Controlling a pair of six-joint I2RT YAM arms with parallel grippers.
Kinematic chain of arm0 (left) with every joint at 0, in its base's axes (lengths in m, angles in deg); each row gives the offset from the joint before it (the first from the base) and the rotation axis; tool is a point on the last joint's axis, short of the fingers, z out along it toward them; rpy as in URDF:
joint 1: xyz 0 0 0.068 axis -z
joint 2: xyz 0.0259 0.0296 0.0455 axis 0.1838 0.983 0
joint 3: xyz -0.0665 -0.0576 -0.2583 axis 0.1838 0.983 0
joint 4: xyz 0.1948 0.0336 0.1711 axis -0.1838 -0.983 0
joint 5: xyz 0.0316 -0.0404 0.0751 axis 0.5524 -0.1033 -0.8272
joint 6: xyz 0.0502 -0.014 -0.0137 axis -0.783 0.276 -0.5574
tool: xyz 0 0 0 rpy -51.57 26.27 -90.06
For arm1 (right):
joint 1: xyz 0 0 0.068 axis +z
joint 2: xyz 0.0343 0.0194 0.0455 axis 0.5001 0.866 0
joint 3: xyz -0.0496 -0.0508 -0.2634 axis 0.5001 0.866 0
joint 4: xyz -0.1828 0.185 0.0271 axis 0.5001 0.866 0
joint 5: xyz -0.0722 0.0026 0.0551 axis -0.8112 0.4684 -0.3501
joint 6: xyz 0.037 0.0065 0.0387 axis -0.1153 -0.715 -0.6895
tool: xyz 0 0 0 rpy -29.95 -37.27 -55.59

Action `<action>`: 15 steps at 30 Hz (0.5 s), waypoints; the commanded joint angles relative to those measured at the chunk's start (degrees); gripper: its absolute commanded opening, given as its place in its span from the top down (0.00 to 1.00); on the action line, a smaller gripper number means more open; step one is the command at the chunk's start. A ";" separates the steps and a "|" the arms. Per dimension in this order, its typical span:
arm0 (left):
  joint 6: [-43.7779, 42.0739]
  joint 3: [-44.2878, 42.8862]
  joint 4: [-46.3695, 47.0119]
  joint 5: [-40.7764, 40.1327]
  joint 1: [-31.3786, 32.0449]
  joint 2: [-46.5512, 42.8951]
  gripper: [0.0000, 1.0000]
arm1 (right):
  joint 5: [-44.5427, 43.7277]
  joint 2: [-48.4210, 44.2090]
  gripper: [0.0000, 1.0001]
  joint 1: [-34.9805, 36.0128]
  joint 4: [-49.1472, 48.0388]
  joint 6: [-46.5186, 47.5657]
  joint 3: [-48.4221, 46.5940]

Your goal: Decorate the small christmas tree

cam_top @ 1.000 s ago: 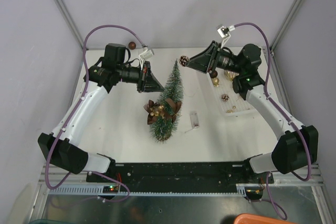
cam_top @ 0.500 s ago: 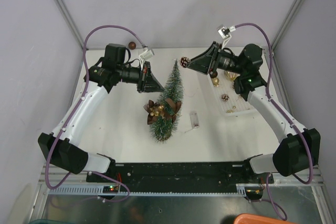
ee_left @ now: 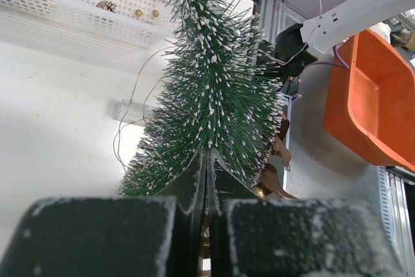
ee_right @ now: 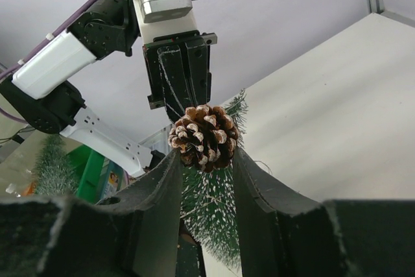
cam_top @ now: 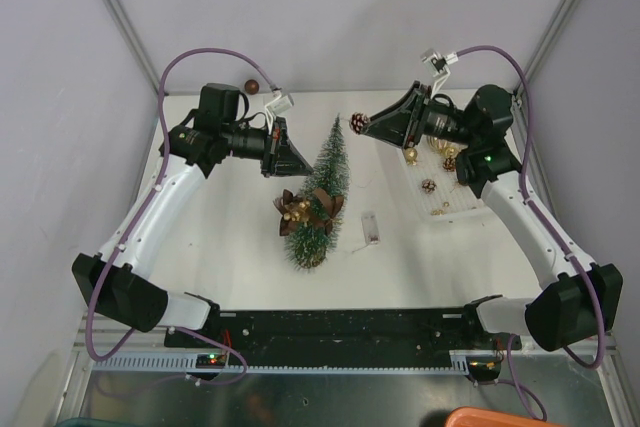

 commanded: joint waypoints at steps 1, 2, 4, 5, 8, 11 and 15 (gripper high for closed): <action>-0.01 0.18 0.50 -0.05 0.28 -2.34 1.00 | 0.89 -1.74 0.62 0.50 2.57 2.75 -2.23; 0.06 0.18 0.53 -0.04 0.27 -2.35 1.00 | 0.87 -1.78 0.63 0.49 2.61 2.84 -2.21; 0.15 0.19 0.55 -0.06 0.27 -2.40 1.00 | 0.80 -1.78 0.62 0.66 3.15 3.28 -2.12; 0.14 0.14 0.55 -0.14 0.27 -2.43 1.00 | 0.78 -1.76 0.62 0.65 3.78 3.90 -2.06; 0.13 0.04 0.49 -0.09 0.27 -2.42 1.00 | 0.47 -1.42 0.62 0.88 5.93 5.66 -1.65; 0.21 0.01 0.48 -0.12 0.27 -2.40 1.00 | -0.05 -1.15 0.58 0.99 6.65 6.67 -0.28; 0.27 0.01 0.50 -0.19 0.29 -2.48 1.00 | -0.82 -1.37 0.49 1.27 6.96 7.56 1.22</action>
